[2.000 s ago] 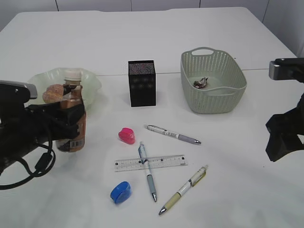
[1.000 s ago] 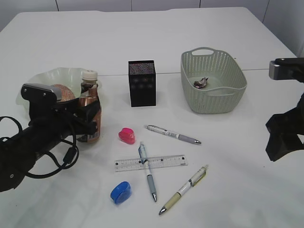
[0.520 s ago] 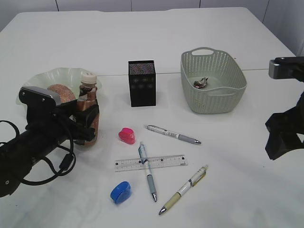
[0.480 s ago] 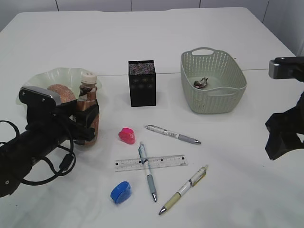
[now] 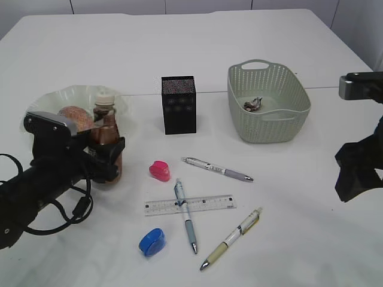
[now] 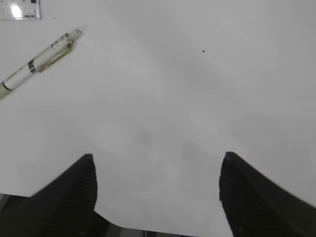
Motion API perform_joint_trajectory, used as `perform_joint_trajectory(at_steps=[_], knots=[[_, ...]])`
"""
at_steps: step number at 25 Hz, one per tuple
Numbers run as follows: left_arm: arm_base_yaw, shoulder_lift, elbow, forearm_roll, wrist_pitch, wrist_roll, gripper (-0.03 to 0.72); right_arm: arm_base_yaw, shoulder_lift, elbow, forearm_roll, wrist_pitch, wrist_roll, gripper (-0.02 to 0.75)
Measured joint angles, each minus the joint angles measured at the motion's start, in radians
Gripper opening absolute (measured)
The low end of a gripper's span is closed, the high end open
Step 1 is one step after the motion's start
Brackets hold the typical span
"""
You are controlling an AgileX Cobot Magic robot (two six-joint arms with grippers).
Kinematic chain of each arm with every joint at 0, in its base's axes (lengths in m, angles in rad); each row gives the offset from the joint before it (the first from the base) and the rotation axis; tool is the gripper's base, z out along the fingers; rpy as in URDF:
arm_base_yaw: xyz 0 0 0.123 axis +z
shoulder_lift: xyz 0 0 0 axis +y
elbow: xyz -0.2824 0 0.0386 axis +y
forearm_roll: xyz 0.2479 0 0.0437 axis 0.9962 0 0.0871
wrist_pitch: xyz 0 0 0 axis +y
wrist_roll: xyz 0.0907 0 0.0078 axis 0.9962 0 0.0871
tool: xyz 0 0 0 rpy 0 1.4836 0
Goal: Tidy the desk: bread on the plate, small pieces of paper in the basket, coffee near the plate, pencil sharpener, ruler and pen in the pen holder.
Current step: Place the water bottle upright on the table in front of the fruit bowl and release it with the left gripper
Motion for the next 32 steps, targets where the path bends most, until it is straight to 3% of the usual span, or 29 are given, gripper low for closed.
perform_joint_trajectory(at_steps=[10,32], knots=[[0.002,-0.004,0.013,0.003,0.096,0.003,0.54,0.0,0.0,0.0,-0.006,0.0,0.0,0.565],[0.002,-0.282,0.112,0.035,0.112,0.003,0.54,0.0,0.0,0.0,-0.01,-0.009,0.0,0.565]])
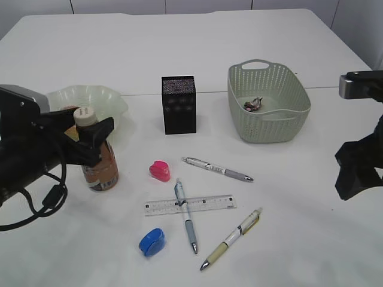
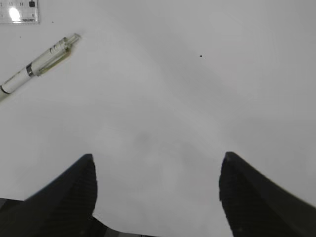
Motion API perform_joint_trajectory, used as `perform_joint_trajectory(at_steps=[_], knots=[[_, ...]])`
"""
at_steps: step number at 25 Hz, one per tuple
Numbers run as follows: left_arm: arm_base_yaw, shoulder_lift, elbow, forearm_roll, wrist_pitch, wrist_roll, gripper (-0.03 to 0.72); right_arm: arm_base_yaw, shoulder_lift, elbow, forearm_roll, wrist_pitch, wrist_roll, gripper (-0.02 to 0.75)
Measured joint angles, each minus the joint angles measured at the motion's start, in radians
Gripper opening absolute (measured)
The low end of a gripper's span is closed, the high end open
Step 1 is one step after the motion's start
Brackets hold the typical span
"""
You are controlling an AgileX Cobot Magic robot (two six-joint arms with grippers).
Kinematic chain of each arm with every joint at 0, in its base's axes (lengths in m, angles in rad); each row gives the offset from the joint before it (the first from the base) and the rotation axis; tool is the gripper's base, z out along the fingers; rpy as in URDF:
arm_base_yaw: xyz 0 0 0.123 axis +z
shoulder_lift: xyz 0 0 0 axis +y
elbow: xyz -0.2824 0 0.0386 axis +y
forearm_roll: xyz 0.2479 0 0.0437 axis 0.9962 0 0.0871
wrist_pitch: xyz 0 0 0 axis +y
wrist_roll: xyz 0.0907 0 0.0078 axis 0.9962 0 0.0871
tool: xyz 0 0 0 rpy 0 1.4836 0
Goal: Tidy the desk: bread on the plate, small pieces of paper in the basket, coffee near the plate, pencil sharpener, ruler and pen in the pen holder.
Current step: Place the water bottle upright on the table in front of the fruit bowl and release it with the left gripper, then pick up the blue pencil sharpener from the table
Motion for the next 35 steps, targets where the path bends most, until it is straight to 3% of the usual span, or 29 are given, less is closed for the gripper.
perform_joint_trajectory(at_steps=[14,19,26,35], knots=[[0.005,-0.251,0.005,-0.026,0.005,0.0,0.539,0.0,0.0,0.0,0.0,-0.006,0.0,0.565],[0.09,-0.329,0.007,-0.042,0.101,0.0,0.531,0.0,0.0,0.0,0.0,-0.006,0.0,0.565],[0.202,-0.409,0.009,-0.051,0.376,-0.11,0.515,0.0,0.0,0.0,0.0,-0.006,0.0,0.566],[0.202,-0.577,0.01,-0.049,0.984,-0.177,0.417,0.0,0.0,0.0,0.0,-0.006,0.0,0.566]])
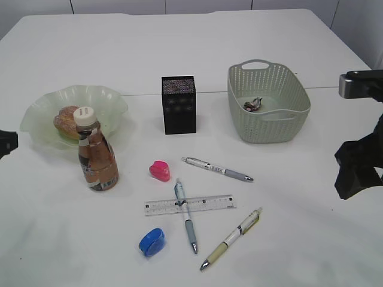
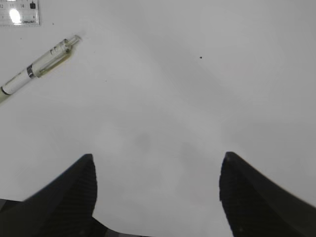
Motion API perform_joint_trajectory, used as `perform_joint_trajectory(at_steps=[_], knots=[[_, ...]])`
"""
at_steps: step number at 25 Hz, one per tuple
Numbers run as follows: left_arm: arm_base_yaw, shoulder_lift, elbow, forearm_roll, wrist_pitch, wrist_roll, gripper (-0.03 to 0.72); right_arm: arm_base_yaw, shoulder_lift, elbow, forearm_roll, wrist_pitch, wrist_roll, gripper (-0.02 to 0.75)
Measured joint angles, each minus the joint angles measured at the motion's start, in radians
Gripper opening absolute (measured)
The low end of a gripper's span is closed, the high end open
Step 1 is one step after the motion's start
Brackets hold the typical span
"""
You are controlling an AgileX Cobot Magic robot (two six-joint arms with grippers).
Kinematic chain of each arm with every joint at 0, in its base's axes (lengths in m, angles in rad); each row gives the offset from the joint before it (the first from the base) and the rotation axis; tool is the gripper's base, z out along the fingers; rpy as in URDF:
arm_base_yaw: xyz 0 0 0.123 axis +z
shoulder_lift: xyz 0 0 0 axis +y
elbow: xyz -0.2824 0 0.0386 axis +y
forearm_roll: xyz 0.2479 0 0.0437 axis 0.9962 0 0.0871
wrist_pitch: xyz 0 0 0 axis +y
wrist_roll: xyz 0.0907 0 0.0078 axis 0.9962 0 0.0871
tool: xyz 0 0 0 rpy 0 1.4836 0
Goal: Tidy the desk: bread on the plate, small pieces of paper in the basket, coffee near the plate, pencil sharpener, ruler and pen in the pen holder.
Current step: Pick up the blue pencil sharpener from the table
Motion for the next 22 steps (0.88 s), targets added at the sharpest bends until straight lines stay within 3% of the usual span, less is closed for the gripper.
perform_joint_trajectory(at_steps=[9,13,17,22], knots=[[0.0,-0.069,-0.154,-0.072,0.66,-0.008,0.406,0.0,0.0,0.0,0.013,-0.01,0.0,0.566],[0.0,-0.069,-0.242,-0.188,0.906,0.113,0.406,0.0,0.0,0.0,0.058,-0.012,0.0,0.566],[0.0,-0.071,-0.291,-0.307,1.085,0.218,0.406,0.017,0.0,0.0,0.071,-0.014,0.0,0.566],[0.0,-0.071,-0.296,-0.328,1.151,0.245,0.405,0.129,0.0,0.0,0.07,-0.018,0.002,0.565]])
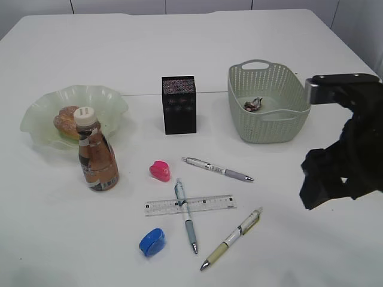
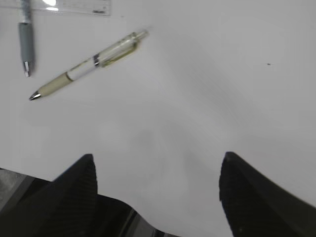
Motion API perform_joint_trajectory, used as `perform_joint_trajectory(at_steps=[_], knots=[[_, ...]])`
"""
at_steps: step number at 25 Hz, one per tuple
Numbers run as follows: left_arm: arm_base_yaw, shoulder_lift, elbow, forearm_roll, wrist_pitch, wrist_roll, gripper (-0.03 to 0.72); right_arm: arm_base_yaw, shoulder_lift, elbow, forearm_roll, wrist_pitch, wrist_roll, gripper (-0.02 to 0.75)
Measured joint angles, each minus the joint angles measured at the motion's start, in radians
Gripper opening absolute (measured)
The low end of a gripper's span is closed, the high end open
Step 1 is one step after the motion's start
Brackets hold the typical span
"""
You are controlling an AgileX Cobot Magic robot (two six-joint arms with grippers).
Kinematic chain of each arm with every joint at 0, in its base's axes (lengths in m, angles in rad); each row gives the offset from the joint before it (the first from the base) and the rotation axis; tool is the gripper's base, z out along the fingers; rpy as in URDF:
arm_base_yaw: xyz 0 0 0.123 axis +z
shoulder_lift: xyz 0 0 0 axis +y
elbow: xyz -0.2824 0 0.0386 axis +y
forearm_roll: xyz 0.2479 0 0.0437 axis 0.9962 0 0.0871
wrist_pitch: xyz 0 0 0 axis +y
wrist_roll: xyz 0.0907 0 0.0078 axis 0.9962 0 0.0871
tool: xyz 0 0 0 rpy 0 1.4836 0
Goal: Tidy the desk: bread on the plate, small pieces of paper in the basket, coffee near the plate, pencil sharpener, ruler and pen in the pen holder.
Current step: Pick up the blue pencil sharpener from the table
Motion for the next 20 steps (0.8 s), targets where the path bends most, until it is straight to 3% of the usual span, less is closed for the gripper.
perform_joint_trajectory(at_steps=[10,20], knots=[[0.0,0.0,0.0,-0.033,-0.016,0.001,0.405,0.263,0.027,-0.007,0.064,-0.086,0.142,0.566],[0.0,0.0,0.0,-0.079,-0.066,0.004,0.405,0.446,0.182,-0.198,0.113,-0.125,0.28,0.565]])
